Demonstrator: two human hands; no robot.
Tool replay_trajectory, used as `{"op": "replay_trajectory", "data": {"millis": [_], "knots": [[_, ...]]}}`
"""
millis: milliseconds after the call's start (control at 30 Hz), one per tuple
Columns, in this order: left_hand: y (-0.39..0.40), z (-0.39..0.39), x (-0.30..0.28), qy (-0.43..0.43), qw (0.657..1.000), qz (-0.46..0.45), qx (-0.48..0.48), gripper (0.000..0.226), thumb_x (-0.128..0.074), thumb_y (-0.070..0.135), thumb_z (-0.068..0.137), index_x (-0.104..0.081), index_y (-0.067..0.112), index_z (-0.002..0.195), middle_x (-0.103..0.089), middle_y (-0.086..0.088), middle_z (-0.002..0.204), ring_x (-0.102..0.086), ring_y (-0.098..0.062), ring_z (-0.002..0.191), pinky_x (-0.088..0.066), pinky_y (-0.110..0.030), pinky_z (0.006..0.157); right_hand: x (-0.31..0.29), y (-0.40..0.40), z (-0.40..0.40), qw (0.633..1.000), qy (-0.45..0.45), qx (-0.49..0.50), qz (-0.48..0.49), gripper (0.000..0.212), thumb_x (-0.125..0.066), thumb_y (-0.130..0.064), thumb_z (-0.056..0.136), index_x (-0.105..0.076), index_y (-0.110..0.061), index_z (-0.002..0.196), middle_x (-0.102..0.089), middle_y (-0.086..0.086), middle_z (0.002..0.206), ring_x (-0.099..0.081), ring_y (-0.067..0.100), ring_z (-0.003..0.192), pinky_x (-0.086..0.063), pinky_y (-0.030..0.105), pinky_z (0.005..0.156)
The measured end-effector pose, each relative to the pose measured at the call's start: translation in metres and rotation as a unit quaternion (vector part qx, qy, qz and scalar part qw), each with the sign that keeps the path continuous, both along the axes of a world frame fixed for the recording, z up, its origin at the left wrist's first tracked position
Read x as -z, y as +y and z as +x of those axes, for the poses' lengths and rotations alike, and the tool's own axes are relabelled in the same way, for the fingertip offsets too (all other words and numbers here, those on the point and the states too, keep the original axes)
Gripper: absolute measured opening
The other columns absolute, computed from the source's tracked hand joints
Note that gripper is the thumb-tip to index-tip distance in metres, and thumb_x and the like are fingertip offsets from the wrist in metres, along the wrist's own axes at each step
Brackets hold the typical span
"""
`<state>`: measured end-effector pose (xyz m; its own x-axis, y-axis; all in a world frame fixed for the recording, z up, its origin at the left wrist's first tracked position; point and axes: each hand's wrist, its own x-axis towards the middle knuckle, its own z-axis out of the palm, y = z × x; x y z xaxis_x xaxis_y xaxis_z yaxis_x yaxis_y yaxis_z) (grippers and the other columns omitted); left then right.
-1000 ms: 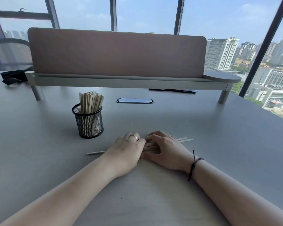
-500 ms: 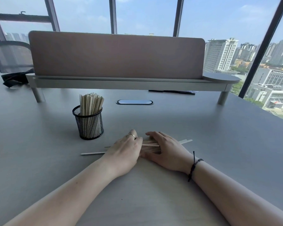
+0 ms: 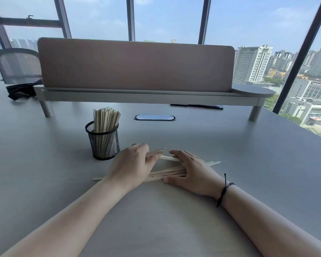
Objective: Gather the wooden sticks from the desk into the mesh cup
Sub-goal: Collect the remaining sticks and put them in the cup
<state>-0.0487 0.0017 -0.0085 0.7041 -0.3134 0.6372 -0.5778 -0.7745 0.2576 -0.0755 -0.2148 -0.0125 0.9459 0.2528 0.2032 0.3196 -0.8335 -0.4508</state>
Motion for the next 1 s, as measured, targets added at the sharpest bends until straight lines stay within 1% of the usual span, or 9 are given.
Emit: {"op": "replay_trajectory", "data": {"millis": [133, 300, 400, 533, 633, 700, 800, 900, 1000], "knots": [[0.012, -0.008, -0.025, -0.046, 0.992, -0.120, -0.016, 0.061, -0.060, 0.059, 0.089, -0.020, 0.025, 0.056, -0.022, 0.009, 0.044, -0.027, -0.010, 0.041, -0.028, -0.030, 0.044, -0.003, -0.001, -0.001, 1.000, 0.004, -0.002, 0.008, 0.087, -0.074, -0.067, 0.071, -0.040, -0.034, 0.144, -0.054, -0.013, 0.135, -0.049, 0.010, 0.125, -0.036, 0.022, 0.097], [0.020, -0.010, -0.038, -0.006, 0.950, -0.311, -0.010, 0.064, -0.069, 0.048, 0.087, -0.027, 0.013, 0.052, -0.026, 0.004, 0.045, -0.025, -0.013, 0.047, -0.021, -0.021, 0.047, 0.004, 0.001, 0.002, 1.000, 0.009, -0.011, -0.016, 0.063, -0.066, -0.074, 0.071, -0.065, -0.039, 0.123, -0.055, -0.018, 0.130, -0.051, 0.005, 0.122, -0.038, 0.028, 0.106], [0.018, -0.010, -0.036, 0.022, 0.938, -0.345, 0.004, 0.064, -0.073, 0.039, 0.089, -0.030, 0.010, 0.052, -0.029, 0.006, 0.046, -0.026, -0.012, 0.048, -0.021, -0.024, 0.048, 0.003, 0.000, 0.002, 1.000, 0.011, -0.017, 0.011, 0.038, -0.073, -0.058, 0.079, -0.073, -0.038, 0.112, -0.058, -0.017, 0.124, -0.055, 0.003, 0.116, -0.038, 0.017, 0.100], [0.017, -0.005, -0.029, 0.065, 0.925, -0.374, -0.002, 0.048, -0.071, 0.028, 0.093, -0.046, 0.026, 0.051, -0.040, 0.015, 0.039, -0.039, -0.005, 0.044, -0.026, -0.014, 0.047, 0.002, 0.001, 0.002, 0.999, 0.015, -0.010, 0.040, 0.025, -0.077, -0.046, 0.080, -0.076, -0.031, 0.100, -0.061, -0.016, 0.116, -0.057, 0.000, 0.106, -0.030, -0.002, 0.083], [0.019, 0.000, -0.024, 0.095, 0.916, -0.390, -0.009, 0.020, -0.074, 0.025, 0.090, -0.072, 0.023, 0.070, -0.060, 0.023, 0.050, -0.053, 0.005, 0.051, -0.034, -0.009, 0.053, 0.002, 0.002, 0.003, 0.999, 0.013, -0.017, 0.029, 0.020, -0.076, -0.046, 0.080, -0.070, -0.032, 0.093, -0.060, -0.017, 0.113, -0.055, 0.003, 0.106, -0.032, 0.003, 0.083], [0.019, 0.002, -0.023, 0.101, 0.906, -0.411, -0.017, 0.012, -0.077, 0.022, 0.088, -0.075, 0.021, 0.077, -0.067, 0.017, 0.060, -0.057, 0.006, 0.055, -0.037, -0.009, 0.054, 0.002, 0.002, 0.003, 1.000, 0.012, -0.024, 0.015, 0.017, -0.074, -0.048, 0.081, -0.064, -0.036, 0.089, -0.059, -0.016, 0.111, -0.052, 0.006, 0.107, -0.036, 0.012, 0.087], [0.017, 0.004, -0.023, 0.108, 0.890, -0.443, -0.024, 0.018, -0.081, 0.019, 0.083, -0.070, 0.023, 0.069, -0.063, 0.014, 0.055, -0.052, 0.000, 0.050, -0.039, -0.014, 0.051, 0.001, 0.002, 0.001, 0.999, 0.003, -0.033, -0.009, 0.019, -0.070, -0.050, 0.084, -0.065, -0.035, 0.094, -0.057, -0.012, 0.103, -0.048, 0.009, 0.103, -0.038, 0.019, 0.087], [0.017, 0.007, -0.024, 0.137, 0.860, -0.491, -0.010, 0.021, -0.082, 0.014, 0.081, -0.068, 0.019, 0.066, -0.051, 0.016, 0.043, -0.040, -0.003, 0.040, -0.033, -0.023, 0.051, 0.001, 0.003, -0.001, 0.999, -0.006, -0.044, -0.014, 0.024, -0.069, -0.047, 0.087, -0.071, -0.033, 0.107, -0.053, -0.014, 0.096, -0.048, 0.006, 0.097, -0.033, 0.010, 0.081], [0.018, 0.007, -0.025, 0.155, 0.836, -0.527, -0.003, 0.029, -0.080, 0.007, 0.080, -0.063, 0.021, 0.061, -0.050, 0.013, 0.045, -0.038, -0.010, 0.039, -0.032, -0.024, 0.052, 0.000, 0.004, -0.002, 0.999, -0.009, -0.041, 0.011, 0.018, -0.072, -0.041, 0.086, -0.075, -0.031, 0.100, -0.054, -0.013, 0.093, -0.051, 0.001, 0.087, -0.033, 0.006, 0.074]]}}
